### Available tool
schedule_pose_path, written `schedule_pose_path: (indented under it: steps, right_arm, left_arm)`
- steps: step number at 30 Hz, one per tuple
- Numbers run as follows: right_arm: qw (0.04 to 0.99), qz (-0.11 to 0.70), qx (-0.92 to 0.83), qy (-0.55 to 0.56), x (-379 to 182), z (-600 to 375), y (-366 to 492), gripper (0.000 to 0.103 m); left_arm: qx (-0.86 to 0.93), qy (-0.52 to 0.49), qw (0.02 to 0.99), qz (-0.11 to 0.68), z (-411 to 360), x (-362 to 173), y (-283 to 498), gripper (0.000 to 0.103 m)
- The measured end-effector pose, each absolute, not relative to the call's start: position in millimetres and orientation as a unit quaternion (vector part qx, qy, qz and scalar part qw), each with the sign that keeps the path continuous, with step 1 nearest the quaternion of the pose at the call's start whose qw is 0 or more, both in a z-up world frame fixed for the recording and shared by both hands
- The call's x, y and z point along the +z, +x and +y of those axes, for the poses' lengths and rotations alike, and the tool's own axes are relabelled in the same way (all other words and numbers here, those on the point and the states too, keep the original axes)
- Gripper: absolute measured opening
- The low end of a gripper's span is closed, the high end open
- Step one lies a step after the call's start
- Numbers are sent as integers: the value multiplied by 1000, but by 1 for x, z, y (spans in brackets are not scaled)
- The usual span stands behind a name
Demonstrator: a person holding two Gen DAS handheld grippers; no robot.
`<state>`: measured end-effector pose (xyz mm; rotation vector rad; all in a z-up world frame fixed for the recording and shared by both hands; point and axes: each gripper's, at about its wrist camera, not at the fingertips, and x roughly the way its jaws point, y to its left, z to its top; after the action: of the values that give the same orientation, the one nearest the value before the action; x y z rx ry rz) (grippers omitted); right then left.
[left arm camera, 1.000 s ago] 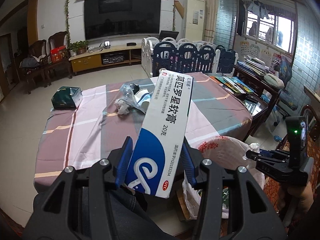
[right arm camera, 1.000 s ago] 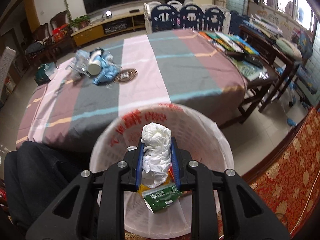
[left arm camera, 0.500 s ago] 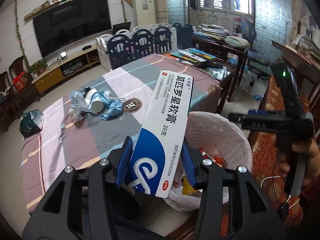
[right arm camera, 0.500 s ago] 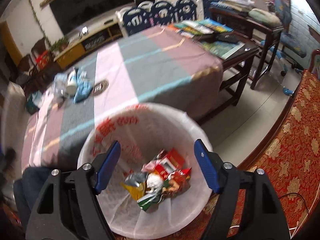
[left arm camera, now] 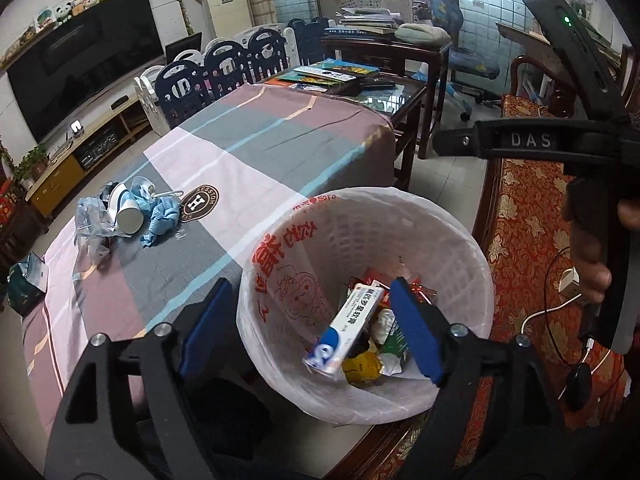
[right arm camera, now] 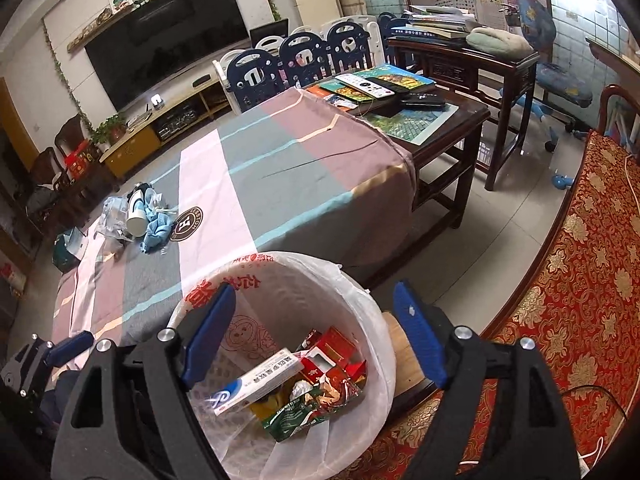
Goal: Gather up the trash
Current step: 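Open both grippers to drop the tissue and medicine box into the wastebasket, then move both grippers back over the table toward the clear plastic bag and blue cloth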
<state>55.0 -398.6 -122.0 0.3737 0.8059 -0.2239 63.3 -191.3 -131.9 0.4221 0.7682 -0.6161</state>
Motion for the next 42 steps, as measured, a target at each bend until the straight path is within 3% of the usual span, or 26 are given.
schedule_pose_path:
  steps: [14,21,31,38,42]
  right_arm:
    - [923,360,-88,107,-106,-359,59,89]
    - [925,355,-37,131,-111,-340,72,99]
    - [914,385,70,103,-113,-244,183,99]
    - [907,393,140,-54,-139,-103,287,99]
    - [897,378,102,-205,-170,-37,341,86]
  left_arm:
    - [-241,128,889,368,-151,-118,80,91]
    - [-151,79,905,390,-98,-125,107,91]
    - [13,-41,911,409,23,-133,142,91]
    - [87,-104,902,411,103,-140,144,92]
    - [114,-130,887,429,137,-156,142,92]
